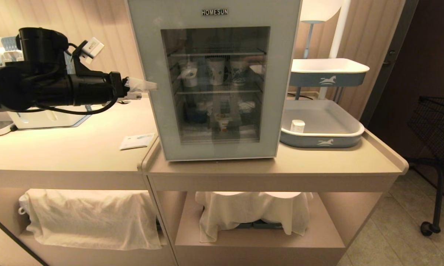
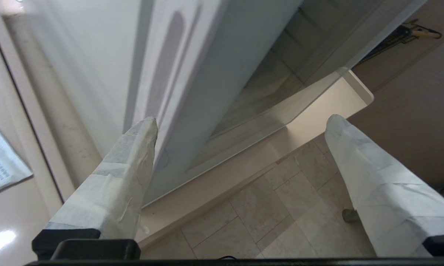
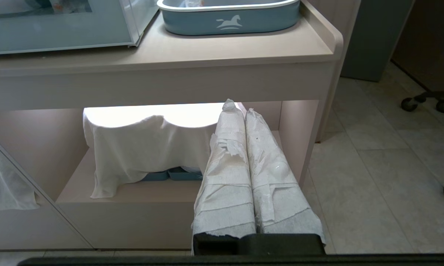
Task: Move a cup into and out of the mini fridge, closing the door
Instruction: Open the freezer door
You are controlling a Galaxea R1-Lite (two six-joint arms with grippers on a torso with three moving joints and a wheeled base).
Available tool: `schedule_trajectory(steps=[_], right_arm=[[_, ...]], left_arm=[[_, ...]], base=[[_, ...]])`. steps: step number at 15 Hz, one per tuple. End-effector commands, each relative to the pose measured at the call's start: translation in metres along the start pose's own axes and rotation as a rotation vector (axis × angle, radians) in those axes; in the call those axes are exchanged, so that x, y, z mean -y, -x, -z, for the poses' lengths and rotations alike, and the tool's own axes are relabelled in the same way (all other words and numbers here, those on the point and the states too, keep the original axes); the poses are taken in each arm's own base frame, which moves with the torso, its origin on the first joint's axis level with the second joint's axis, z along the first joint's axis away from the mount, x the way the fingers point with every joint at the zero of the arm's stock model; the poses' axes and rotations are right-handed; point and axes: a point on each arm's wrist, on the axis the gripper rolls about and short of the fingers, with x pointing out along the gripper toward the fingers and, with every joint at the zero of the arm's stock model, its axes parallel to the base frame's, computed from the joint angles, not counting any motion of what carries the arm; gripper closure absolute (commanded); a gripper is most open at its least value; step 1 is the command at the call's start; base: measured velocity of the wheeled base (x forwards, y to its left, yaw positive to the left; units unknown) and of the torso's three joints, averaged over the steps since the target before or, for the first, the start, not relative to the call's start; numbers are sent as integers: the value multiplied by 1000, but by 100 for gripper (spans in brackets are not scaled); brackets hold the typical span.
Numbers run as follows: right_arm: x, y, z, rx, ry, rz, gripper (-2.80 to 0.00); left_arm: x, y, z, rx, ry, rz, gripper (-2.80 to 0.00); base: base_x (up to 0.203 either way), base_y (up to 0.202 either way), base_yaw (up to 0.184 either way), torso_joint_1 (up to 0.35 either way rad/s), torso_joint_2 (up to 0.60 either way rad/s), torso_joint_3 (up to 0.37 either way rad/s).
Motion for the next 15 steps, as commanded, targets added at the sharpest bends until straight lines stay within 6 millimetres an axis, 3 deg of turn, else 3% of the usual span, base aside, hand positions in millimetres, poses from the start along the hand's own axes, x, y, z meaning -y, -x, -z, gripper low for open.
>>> schedule_trajectory(steps=[1,15], right_arm=[[0,-1,3,-10,0,-1,0],[0,-1,3,-10,0,-1,0]], left_arm=[[0,-3,0,-1,-7,8,-280],[-18,-25,6,-20,-62,8,-280]], base=[[0,0,0,0,0,0],[0,0,0,0,0,0]])
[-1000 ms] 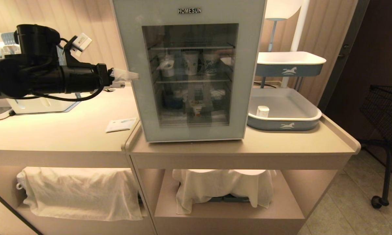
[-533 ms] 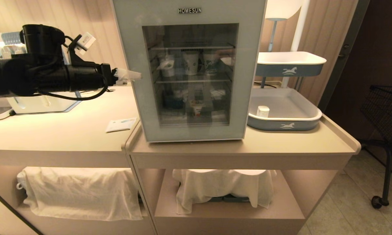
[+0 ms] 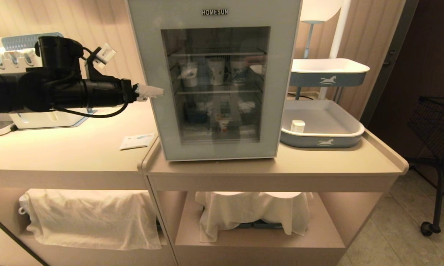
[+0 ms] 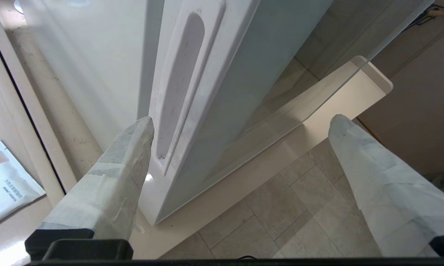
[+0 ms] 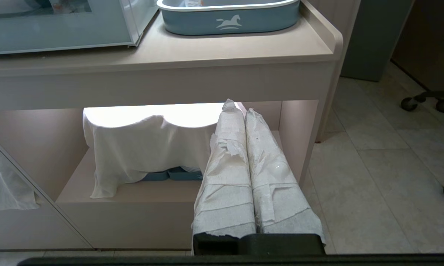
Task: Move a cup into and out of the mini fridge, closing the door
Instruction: Open the freezer door
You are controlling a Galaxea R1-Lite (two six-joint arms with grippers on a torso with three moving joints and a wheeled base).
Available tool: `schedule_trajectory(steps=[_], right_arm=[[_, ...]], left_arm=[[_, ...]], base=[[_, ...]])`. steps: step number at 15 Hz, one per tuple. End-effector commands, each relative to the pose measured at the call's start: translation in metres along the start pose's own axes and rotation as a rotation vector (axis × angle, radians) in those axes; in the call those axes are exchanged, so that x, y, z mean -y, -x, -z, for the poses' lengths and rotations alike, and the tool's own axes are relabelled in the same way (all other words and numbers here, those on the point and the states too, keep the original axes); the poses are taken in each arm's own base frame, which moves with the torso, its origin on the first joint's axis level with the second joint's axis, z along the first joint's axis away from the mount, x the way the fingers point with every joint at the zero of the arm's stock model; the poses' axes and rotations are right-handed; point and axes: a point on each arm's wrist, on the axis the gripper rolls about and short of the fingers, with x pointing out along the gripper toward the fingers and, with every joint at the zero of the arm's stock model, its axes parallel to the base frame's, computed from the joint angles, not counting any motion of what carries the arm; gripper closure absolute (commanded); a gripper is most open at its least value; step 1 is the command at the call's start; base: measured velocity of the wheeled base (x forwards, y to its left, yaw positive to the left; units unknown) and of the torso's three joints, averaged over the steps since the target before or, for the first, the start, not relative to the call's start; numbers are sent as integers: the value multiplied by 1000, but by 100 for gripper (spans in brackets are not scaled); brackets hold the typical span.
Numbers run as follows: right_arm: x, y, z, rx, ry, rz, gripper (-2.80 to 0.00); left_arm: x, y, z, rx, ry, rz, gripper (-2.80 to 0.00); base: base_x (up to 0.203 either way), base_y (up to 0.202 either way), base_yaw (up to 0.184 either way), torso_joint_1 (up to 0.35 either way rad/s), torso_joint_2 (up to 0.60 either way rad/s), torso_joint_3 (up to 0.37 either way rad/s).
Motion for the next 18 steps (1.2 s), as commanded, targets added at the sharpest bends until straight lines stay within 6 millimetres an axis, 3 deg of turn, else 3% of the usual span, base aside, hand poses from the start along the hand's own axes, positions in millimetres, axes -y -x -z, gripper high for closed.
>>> schedule_trajectory(steps=[1,13,18], right_arm=[[0,-1,2,-10,0,1,0],[0,-1,2,-10,0,1,0],[0,-1,2,-10,0,1,0]], left_arm=[[-3,-5,3,-8,7,6,-280],[7,-23,5,1,-11,48,-280],[10,-20,3,1,-11,49,-280]], base=[[0,0,0,0,0,0],[0,0,0,0,0,0],[0,0,0,0,0,0]])
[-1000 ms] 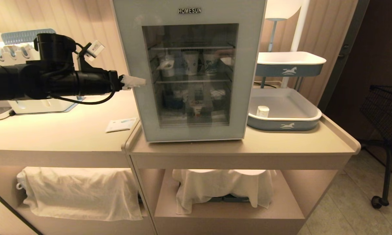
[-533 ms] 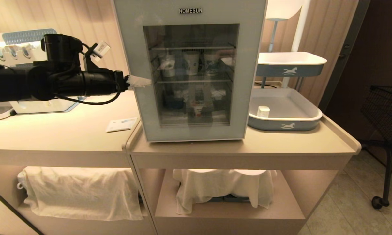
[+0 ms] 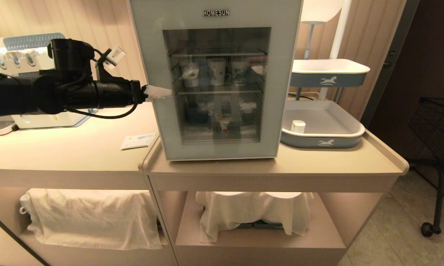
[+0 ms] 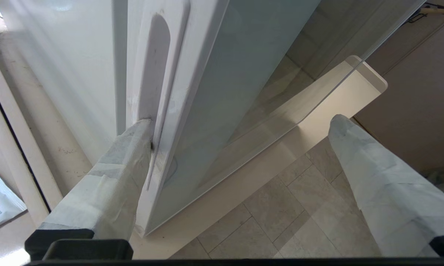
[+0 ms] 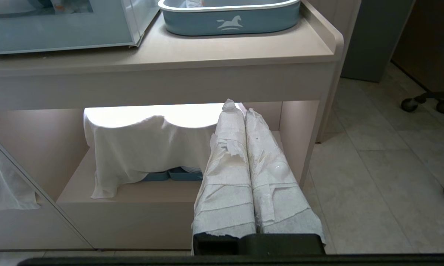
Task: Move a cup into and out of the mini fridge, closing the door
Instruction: Open the freezer door
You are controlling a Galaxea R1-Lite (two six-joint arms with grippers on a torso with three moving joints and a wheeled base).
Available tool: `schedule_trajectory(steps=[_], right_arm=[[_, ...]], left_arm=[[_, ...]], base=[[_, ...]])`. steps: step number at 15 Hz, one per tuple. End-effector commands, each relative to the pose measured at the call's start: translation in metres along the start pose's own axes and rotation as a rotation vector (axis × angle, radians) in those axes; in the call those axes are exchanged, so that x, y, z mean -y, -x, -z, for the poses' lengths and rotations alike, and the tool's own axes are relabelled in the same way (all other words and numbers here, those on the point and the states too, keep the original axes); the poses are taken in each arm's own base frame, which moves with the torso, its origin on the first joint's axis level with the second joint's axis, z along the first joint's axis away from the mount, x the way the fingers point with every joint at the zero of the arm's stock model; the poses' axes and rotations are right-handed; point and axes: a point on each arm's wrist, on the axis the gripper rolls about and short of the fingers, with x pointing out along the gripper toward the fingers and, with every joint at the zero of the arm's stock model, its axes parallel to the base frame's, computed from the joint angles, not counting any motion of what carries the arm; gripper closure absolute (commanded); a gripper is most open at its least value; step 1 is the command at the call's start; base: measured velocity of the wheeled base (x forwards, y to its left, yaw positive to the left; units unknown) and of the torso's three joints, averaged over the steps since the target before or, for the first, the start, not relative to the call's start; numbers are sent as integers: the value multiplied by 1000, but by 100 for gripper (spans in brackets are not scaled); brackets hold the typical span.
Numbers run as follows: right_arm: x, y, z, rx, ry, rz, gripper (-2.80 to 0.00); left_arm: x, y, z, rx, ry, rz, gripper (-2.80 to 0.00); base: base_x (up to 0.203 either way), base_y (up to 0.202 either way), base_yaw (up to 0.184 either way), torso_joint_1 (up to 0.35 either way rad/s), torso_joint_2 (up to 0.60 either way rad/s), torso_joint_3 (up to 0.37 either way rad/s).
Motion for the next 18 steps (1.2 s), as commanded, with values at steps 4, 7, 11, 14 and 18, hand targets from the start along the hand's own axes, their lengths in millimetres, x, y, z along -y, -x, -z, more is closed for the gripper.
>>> schedule_trajectory(steps=[4,7,11,14,18], right_arm=[[0,-1,3,-10,0,-1,0],[0,-1,3,-10,0,0,0],[0,-1,3,-10,0,1,0],[0,-1,3,-10,0,1,0],[0,-1,3,-10,0,1,0]], left_arm=[[5,6,3,-14,13,3,-280],[9,10,4,-20,18,7,-280],[15,16,7,-30,26,11,-280],[19,19,8,-35,29,14,-280],[21,20,11,-42,34,15,-280]], base=[[0,0,0,0,0,0],[0,0,0,0,0,0],[0,0,0,0,0,0],[0,0,0,0,0,0],[0,0,0,0,0,0]])
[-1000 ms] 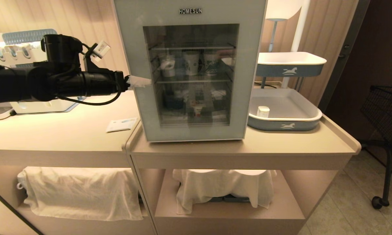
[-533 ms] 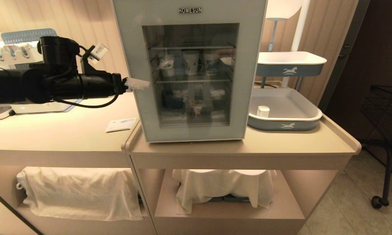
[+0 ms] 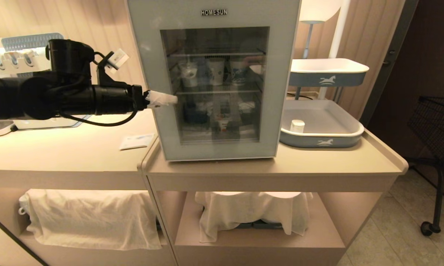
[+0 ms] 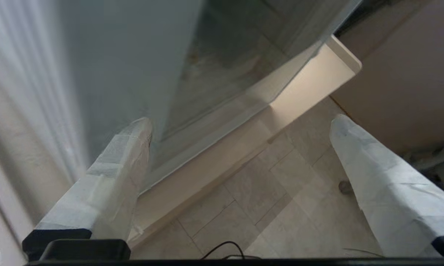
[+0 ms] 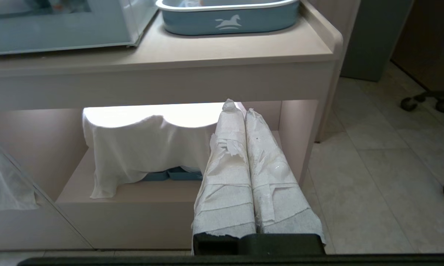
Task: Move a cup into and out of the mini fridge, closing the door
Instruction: Open the freezer door
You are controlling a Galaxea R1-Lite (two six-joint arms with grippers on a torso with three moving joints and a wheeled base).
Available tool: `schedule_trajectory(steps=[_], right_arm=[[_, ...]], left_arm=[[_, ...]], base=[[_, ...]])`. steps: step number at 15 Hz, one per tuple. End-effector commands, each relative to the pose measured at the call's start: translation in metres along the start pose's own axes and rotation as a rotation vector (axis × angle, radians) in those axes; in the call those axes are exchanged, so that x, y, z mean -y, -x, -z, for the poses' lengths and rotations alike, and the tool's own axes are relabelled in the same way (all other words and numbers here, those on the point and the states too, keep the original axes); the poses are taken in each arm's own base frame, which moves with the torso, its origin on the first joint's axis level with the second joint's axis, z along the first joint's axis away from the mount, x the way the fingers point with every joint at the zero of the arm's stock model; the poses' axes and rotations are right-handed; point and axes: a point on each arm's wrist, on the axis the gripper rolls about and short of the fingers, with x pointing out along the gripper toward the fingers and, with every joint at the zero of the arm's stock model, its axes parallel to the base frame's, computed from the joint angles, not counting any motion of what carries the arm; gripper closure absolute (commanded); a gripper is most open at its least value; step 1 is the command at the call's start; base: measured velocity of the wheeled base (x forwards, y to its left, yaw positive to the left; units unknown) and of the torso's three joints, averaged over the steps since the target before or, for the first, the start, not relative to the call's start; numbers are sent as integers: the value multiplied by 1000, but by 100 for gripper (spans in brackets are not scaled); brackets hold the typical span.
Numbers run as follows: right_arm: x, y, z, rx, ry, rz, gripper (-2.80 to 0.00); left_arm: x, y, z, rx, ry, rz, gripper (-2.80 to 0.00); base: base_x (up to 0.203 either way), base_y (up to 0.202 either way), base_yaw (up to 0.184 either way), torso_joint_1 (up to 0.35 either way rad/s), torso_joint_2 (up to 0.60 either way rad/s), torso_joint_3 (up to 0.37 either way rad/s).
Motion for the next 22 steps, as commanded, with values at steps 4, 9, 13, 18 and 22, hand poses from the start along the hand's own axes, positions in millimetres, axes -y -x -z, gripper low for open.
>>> schedule_trajectory(steps=[4,9,13,18,22], right_arm=[[0,-1,3,-10,0,0,0],[0,-1,3,-10,0,0,0],[0,-1,3,-10,0,1,0],[0,-1,3,-10,0,1,0],[0,-1,3,-10,0,1,0]], left_arm=[[3,7,1,4,-14,-17,-280],[-9,16,6,0,4,-61,-280],[-8,17,2,7,-14,-60,-280],[-12,13,-5,28,-47,-57,-280],[-15,9,-6,32,-50,-55,-280]], base=[[0,0,0,0,0,0],[0,0,0,0,0,0],[0,0,0,0,0,0],[0,0,0,0,0,0],[0,0,0,0,0,0]])
